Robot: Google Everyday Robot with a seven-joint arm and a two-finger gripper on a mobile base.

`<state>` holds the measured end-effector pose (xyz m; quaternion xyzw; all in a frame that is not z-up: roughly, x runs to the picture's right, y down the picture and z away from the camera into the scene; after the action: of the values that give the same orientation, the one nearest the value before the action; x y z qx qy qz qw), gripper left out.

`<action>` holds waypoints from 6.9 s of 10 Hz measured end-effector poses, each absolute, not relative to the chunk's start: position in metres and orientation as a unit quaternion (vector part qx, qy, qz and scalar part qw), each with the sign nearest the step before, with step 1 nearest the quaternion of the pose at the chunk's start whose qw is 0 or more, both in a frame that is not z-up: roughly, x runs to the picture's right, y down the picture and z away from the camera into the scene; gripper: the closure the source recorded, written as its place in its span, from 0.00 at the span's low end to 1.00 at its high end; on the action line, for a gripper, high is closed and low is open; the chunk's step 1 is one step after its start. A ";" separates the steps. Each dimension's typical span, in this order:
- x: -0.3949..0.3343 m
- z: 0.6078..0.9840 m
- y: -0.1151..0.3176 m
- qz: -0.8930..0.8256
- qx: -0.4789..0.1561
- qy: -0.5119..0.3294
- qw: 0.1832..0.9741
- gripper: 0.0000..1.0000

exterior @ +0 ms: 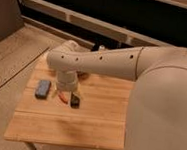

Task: Place the ceramic cup in the ceramic bowl

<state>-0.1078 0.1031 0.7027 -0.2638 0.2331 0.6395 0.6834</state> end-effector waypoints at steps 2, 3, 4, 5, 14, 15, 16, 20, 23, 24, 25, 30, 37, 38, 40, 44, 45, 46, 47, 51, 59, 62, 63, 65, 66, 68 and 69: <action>-0.108 0.703 0.103 0.640 -0.264 0.233 0.683 0.20; -0.108 0.703 0.103 0.640 -0.264 0.233 0.683 0.20; -0.108 0.703 0.103 0.640 -0.264 0.233 0.683 0.20; -0.108 0.703 0.103 0.640 -0.264 0.233 0.683 0.20; -0.108 0.703 0.103 0.640 -0.264 0.233 0.683 0.20; -0.108 0.703 0.103 0.640 -0.264 0.233 0.683 0.20; -0.108 0.703 0.103 0.640 -0.264 0.233 0.683 0.20; -0.108 0.703 0.103 0.640 -0.264 0.233 0.683 0.20; -0.108 0.703 0.103 0.640 -0.264 0.233 0.683 0.20; -0.108 0.703 0.103 0.640 -0.264 0.233 0.683 0.20; -0.108 0.703 0.103 0.640 -0.264 0.233 0.683 0.20; -0.111 0.710 0.070 0.679 -0.241 0.204 0.663 0.20; -0.078 0.718 0.005 0.734 -0.192 0.181 0.626 0.20; -0.076 0.719 -0.003 0.735 -0.193 0.174 0.626 0.20; -0.067 0.727 -0.023 0.738 -0.201 0.168 0.622 0.20; -0.051 0.745 -0.069 0.710 -0.188 0.190 0.651 0.20; -0.049 0.747 -0.076 0.705 -0.184 0.196 0.656 0.20; -0.047 0.747 -0.077 0.704 -0.183 0.198 0.657 0.20; -0.047 0.747 -0.077 0.705 -0.182 0.198 0.657 0.20; -0.045 0.753 -0.089 0.703 -0.176 0.193 0.662 0.20; -0.124 0.773 -0.208 0.621 -0.165 0.084 0.761 0.20; -0.174 0.774 -0.212 0.591 -0.195 0.056 0.781 0.20; -0.181 0.778 -0.210 0.585 -0.200 0.057 0.784 0.20; -0.191 0.794 -0.200 0.572 -0.215 0.066 0.789 0.20; -0.194 0.805 -0.194 0.566 -0.222 0.072 0.791 0.20; -0.201 0.823 -0.184 0.556 -0.237 0.079 0.793 0.20; -0.205 0.831 -0.181 0.548 -0.239 0.083 0.797 0.20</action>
<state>-0.2047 -0.1811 0.8308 -0.2394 0.0833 0.5480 0.7972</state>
